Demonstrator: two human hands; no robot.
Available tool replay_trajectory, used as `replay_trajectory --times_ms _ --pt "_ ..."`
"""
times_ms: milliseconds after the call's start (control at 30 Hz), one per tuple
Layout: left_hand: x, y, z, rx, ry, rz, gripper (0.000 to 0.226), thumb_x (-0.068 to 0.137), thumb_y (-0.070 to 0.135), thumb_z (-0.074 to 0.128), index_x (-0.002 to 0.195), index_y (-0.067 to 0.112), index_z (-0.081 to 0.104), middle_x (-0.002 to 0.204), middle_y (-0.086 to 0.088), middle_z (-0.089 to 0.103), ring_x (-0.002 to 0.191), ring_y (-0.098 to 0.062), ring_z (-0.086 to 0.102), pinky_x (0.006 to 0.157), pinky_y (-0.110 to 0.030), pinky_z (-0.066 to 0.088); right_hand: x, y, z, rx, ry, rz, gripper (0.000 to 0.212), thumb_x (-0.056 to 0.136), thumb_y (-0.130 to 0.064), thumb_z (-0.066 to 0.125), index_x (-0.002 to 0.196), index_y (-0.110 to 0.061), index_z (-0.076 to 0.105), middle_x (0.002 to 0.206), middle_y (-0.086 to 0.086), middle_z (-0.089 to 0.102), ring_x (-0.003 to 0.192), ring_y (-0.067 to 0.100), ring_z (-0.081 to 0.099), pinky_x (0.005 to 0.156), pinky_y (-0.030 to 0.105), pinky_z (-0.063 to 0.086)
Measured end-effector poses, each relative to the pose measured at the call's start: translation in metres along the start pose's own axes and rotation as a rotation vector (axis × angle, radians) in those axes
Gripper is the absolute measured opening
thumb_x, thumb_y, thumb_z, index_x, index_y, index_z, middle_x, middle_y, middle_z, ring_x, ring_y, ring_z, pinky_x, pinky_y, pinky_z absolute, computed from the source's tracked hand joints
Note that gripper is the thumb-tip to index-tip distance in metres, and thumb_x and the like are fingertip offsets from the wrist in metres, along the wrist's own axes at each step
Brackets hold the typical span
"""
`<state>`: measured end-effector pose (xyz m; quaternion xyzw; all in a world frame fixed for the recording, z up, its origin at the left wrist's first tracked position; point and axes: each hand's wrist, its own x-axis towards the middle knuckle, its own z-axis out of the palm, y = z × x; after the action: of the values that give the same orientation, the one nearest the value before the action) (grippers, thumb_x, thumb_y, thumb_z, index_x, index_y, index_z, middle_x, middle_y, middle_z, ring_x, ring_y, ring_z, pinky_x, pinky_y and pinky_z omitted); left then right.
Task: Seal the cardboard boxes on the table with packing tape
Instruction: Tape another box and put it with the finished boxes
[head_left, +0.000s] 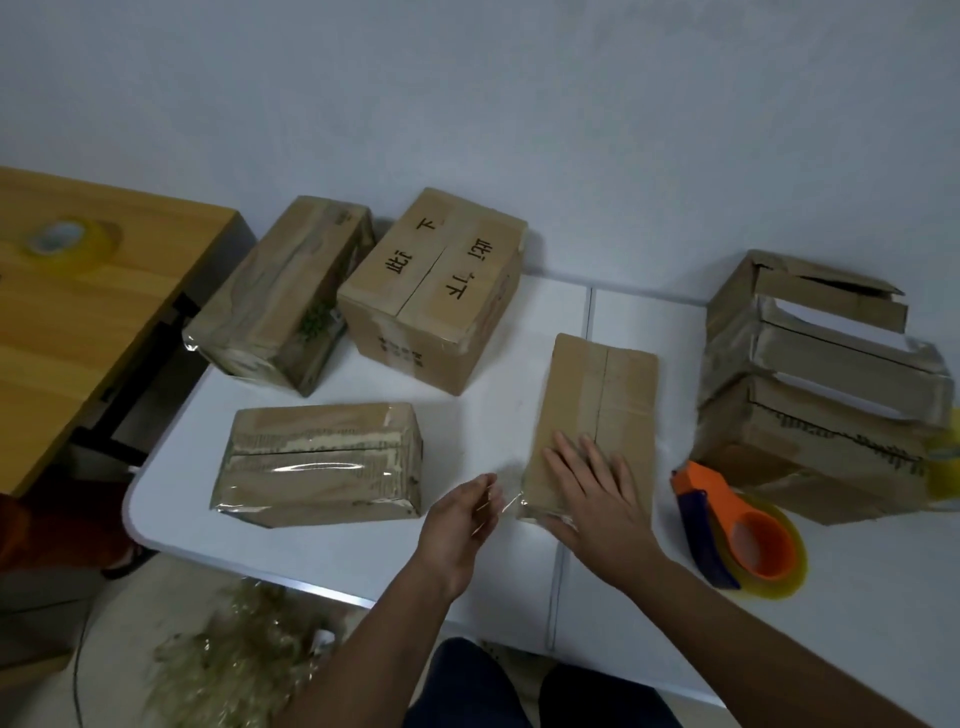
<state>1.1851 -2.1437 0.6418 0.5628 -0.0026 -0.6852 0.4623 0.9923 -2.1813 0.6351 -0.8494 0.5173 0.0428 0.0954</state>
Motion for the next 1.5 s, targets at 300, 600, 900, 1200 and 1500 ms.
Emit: replay_trajectory --times_ms 300,600,900,1200,1500 --pt "-0.006 -0.004 0.004 0.130 0.019 0.190 0.030 0.097 0.034 0.061 0.115 0.011 0.067 0.102 -0.004 0.070 0.096 -0.015 0.067 0.094 -0.029 0.052 0.003 0.004 0.003 -0.054 0.014 -0.010 0.076 0.091 -0.058 0.047 0.153 -0.021 0.023 0.161 -0.001 0.023 0.148 0.027 0.022 0.116 0.056 0.023" --pt "0.004 -0.005 0.002 0.141 0.064 0.219 0.006 0.095 0.009 0.063 0.096 0.004 0.066 0.079 -0.007 0.067 0.073 -0.014 0.062 0.068 -0.022 0.054 0.001 0.005 0.007 -0.062 0.055 -0.013 0.078 0.088 -0.054 0.055 0.153 -0.022 0.028 0.161 0.000 0.025 0.148 0.029 0.023 0.115 0.057 0.024" --pt "0.008 -0.004 0.006 0.231 0.039 0.300 0.016 0.091 -0.002 0.065 0.103 0.009 0.062 0.083 -0.006 0.065 0.080 -0.014 0.062 0.080 -0.020 0.054 0.002 0.007 0.008 -0.049 0.052 -0.014 0.073 0.092 -0.061 0.032 0.155 -0.024 0.022 0.163 -0.002 0.018 0.149 0.028 0.018 0.117 0.056 0.020" --pt "0.021 -0.023 0.033 0.289 0.120 0.338 0.015 0.093 0.001 0.063 0.099 0.015 0.064 0.090 -0.007 0.065 0.085 -0.015 0.061 0.080 -0.024 0.050 0.001 0.007 0.008 -0.037 0.072 -0.020 0.073 0.094 -0.059 0.039 0.155 -0.023 0.021 0.163 -0.001 0.017 0.149 0.029 0.019 0.117 0.056 0.020" --pt "0.029 -0.028 0.036 0.584 0.093 0.256 0.011 0.103 0.024 0.051 0.109 0.025 0.060 0.120 -0.002 0.056 0.106 -0.014 0.058 0.084 -0.025 0.051 0.002 0.006 0.008 -0.035 0.064 -0.015 0.075 0.090 -0.052 0.053 0.153 -0.021 0.027 0.161 0.003 0.024 0.147 0.032 0.023 0.115 0.058 0.023"
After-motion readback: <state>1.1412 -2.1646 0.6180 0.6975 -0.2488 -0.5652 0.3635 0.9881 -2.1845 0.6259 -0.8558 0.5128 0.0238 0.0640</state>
